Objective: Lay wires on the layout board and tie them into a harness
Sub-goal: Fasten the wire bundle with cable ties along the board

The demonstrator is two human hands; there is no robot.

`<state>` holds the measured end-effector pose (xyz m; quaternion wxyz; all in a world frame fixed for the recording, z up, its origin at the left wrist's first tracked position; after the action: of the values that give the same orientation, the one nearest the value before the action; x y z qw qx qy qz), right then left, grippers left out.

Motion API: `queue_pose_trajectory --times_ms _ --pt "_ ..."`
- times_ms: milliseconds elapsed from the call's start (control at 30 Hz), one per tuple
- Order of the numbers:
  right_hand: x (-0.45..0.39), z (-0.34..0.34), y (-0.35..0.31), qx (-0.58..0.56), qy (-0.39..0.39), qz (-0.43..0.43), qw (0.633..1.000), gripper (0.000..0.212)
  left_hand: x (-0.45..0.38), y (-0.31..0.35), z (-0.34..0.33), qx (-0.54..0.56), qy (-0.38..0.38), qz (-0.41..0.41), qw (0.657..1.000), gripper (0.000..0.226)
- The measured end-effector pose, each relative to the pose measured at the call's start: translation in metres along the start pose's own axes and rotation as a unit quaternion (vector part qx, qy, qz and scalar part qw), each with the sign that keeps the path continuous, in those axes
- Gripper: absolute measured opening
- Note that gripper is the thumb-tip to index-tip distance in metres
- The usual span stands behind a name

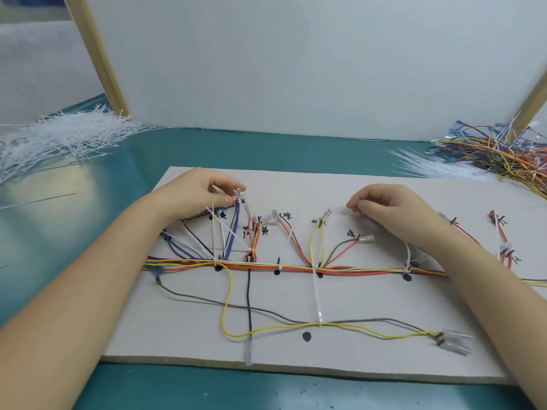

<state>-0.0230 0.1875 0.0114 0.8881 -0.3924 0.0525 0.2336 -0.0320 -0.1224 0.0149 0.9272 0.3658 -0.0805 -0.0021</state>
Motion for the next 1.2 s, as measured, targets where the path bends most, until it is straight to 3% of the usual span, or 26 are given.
queue_pose_trajectory --times_ms 167,467,533,633,733,800,1000,1200 --pt "0.001 -0.001 0.000 0.017 -0.010 -0.002 1.000 0.028 -0.003 -0.004 0.000 -0.054 0.043 0.037 0.997 0.018" --pt "0.000 -0.002 0.003 0.032 -0.022 -0.002 0.999 0.028 0.003 0.001 0.003 -0.128 0.054 0.054 0.989 0.008" --pt "-0.001 -0.002 0.003 0.032 -0.026 -0.001 0.999 0.028 0.008 -0.003 0.016 -0.154 0.060 0.096 0.982 0.020" --pt "-0.001 -0.002 0.003 0.029 -0.030 0.000 0.999 0.028 0.020 -0.018 0.042 -0.149 -0.005 0.165 0.975 0.024" --pt "-0.002 -0.002 0.004 0.036 -0.030 0.001 0.999 0.028 0.031 -0.035 0.057 -0.094 -0.096 0.164 0.977 0.021" --pt "-0.002 -0.002 0.004 0.039 -0.029 0.001 0.999 0.028 0.033 -0.044 0.058 -0.058 -0.109 0.174 0.977 0.022" --pt "-0.001 -0.003 0.004 0.051 -0.027 0.001 0.998 0.029 0.029 -0.055 0.055 -0.058 -0.038 0.183 0.981 0.004" --pt "0.000 -0.003 0.002 0.058 -0.029 0.002 0.998 0.028 0.039 -0.062 0.051 -0.075 0.045 0.115 0.990 0.008"
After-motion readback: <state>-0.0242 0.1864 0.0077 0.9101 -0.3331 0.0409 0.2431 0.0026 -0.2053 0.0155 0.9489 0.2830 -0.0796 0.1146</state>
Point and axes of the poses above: each hand's wrist, its own x-axis away from the middle knuckle, its own z-axis out of the back of the hand, y = z × x, the point moved 2 cm from there along -x, towards the middle knuckle, and after that the axes turned 13 degrees about z, right-handed, at the moved point
